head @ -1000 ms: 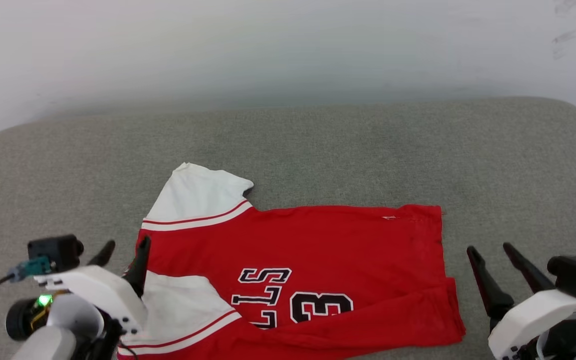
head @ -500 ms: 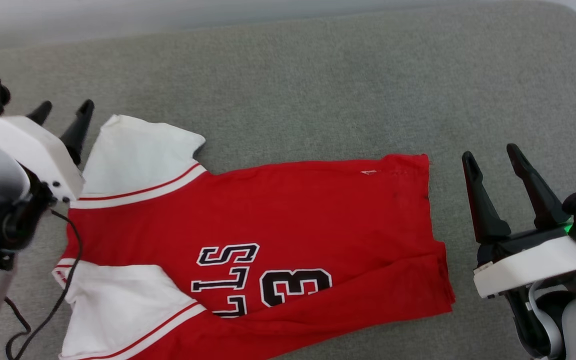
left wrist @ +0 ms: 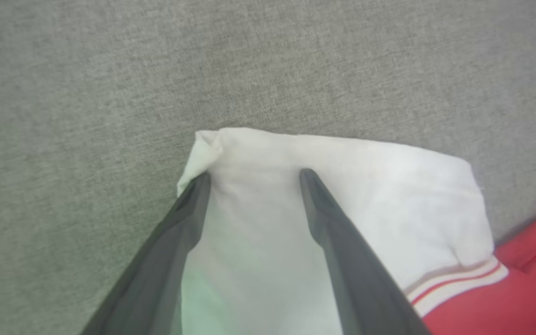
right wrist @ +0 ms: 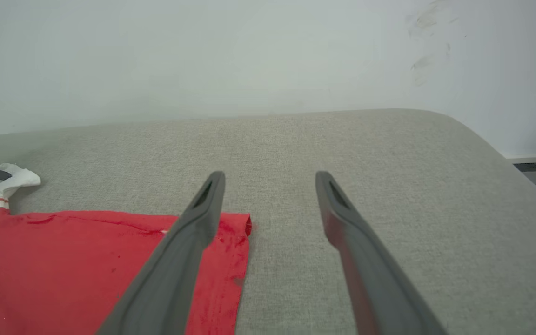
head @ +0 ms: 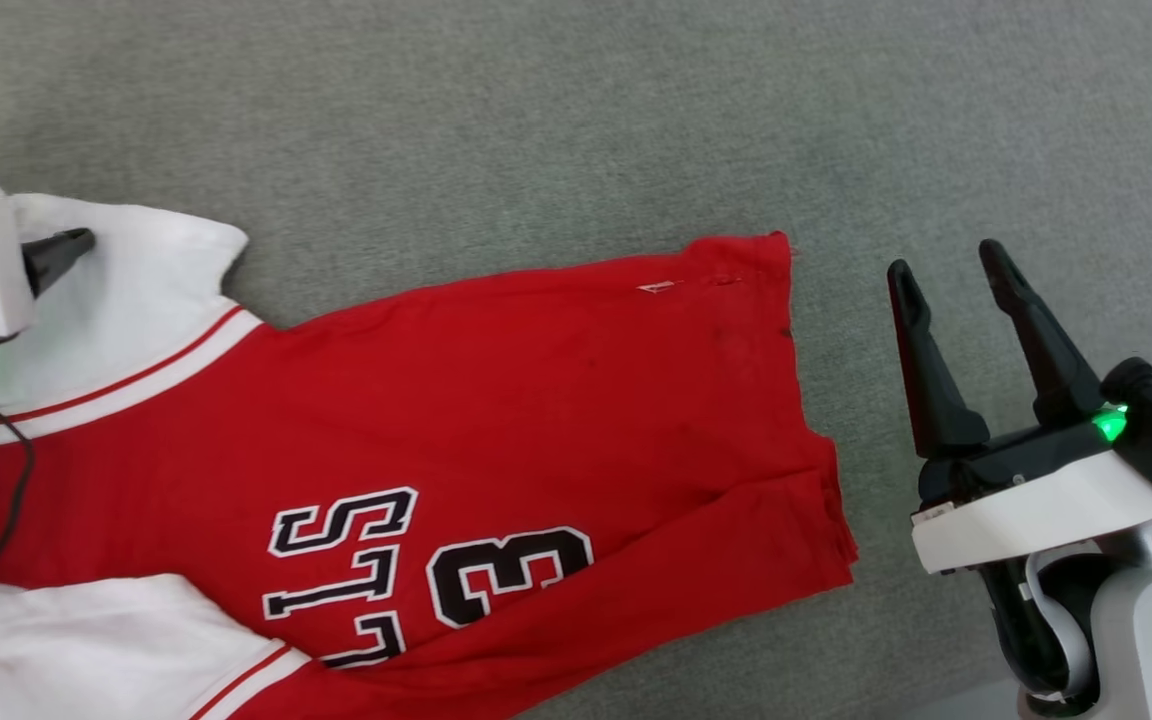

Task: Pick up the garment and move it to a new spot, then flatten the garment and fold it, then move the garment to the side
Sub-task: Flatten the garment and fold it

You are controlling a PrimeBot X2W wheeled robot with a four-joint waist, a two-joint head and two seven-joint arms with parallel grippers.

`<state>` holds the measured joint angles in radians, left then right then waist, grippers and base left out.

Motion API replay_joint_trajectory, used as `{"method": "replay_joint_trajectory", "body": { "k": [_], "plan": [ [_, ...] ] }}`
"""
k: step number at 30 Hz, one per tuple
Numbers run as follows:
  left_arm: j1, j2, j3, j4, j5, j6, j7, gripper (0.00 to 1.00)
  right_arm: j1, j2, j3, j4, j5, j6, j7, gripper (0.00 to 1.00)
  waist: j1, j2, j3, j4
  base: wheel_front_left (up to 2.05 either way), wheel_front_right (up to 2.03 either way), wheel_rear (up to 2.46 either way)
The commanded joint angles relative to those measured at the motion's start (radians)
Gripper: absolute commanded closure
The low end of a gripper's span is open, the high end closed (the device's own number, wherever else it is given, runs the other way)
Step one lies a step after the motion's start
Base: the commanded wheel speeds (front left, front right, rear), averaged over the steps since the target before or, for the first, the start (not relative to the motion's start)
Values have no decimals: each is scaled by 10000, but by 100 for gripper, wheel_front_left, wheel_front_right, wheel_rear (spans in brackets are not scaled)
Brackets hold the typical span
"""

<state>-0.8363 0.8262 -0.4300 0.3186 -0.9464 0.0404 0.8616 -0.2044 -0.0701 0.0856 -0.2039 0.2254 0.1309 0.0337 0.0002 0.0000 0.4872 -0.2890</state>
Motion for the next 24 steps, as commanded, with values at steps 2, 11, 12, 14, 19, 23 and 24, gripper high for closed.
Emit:
{"method": "replay_joint_trajectory", "body": {
  "k": [2,11,12,14,19,23,24],
  "plan": [
    [-19,77,-182,401,-22,186,489,0,-154,70,80,76,114,-3,-104,0,-2,0,278,-304,0,0,0],
    [334,-528,-596,1081,-158,480,993,100,-143,76,92,247,438,-3,79,0,-2,0,284,-323,0,0,0],
    [269,-548,-593,1091,-105,466,882,100,-160,-7,118,281,508,-3,176,0,-2,0,240,-278,0,0,0],
    [76,-600,-559,1084,-34,412,662,100,-244,-137,117,308,697,-3,399,0,-2,0,133,-154,0,0,0],
    [-407,-617,-417,930,163,268,88,100,-536,-531,-16,707,1292,-3,1676,0,-2,0,-165,219,0,0,0],
    [-802,-691,-350,595,286,115,-273,100,-1129,-967,-30,1343,1988,-3,3347,0,-2,0,-241,609,0,0,0],
    [-861,-736,-355,476,315,69,-365,100,-1305,-1076,6,1508,2114,-2,3764,0,-2,0,-234,720,0,0,0]
  ]
}}
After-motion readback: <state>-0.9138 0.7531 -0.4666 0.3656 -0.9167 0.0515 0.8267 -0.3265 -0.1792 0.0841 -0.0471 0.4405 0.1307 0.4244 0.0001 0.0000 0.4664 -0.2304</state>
